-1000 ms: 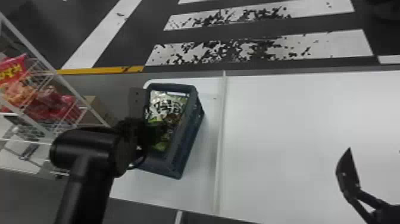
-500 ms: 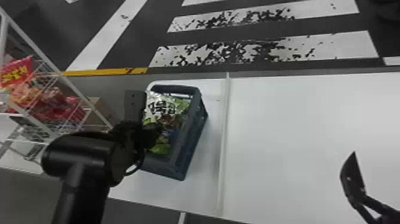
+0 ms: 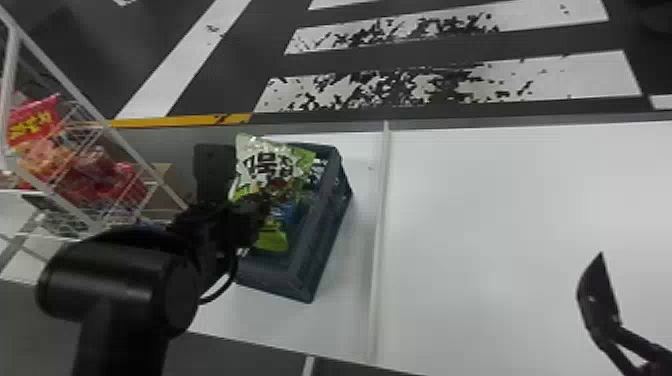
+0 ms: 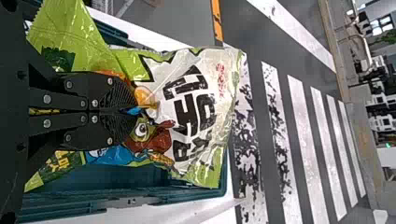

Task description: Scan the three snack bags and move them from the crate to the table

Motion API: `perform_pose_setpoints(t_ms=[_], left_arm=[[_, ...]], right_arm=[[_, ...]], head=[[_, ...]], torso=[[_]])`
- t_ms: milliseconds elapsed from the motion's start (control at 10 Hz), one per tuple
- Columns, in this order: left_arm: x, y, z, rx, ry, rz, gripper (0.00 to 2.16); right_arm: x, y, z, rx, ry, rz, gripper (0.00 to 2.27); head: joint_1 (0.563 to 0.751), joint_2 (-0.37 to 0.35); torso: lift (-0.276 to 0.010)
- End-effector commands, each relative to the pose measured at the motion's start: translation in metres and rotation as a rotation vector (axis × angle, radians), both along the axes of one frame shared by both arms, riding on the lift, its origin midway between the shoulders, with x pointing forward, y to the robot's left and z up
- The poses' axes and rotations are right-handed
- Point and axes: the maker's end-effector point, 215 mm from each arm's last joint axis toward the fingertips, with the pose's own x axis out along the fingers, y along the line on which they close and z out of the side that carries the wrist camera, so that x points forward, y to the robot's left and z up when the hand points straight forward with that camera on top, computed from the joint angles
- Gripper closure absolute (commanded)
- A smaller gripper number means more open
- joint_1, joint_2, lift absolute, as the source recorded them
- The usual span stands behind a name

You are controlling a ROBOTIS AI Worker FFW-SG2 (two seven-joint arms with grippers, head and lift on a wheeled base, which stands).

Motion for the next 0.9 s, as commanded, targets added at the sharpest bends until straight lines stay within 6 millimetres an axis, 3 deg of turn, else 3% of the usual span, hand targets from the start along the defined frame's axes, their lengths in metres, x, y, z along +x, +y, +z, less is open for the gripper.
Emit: perform_pose_setpoints(t_ms=[0,200,400,600,800], left_arm=[[-0.004,-0.006,0.024,0.002,-0.048,-0.007,1.78],[-0.005,-0.035,0.053,-0.027,-0.111,-0.055,1.78],[-0.008,-0.094,0.061,-0.127,-0.130,-0.166,1.78],[-0.021,-0.184,0.040,-0.244,-0.072,-0.346,1.78],[-0.047,-0.268,-0.002,-0.336,0.032,-0.521,1.79]], right_arm=[[0.002,-0.004,0.005,0.003,-0.009,-0.015,0.08],[0.008,-0.009,0.014,0.002,-0.022,-0.026,0.08],[0.018,-0.016,0.014,-0.007,-0.004,-0.043,0.08],[0.028,-0.022,0.021,-0.008,-0.001,-0.056,0.08],[0.039,-0.030,0.024,-0.019,0.012,-0.067,0.07]], head=[[0.695,0.326],[0.695,0.311],[0.695,0.256],[0.695,0.146],[0.695,0.024]], torso=[[-0.062],[-0.062],[-0.062],[-0.062],[-0.062]])
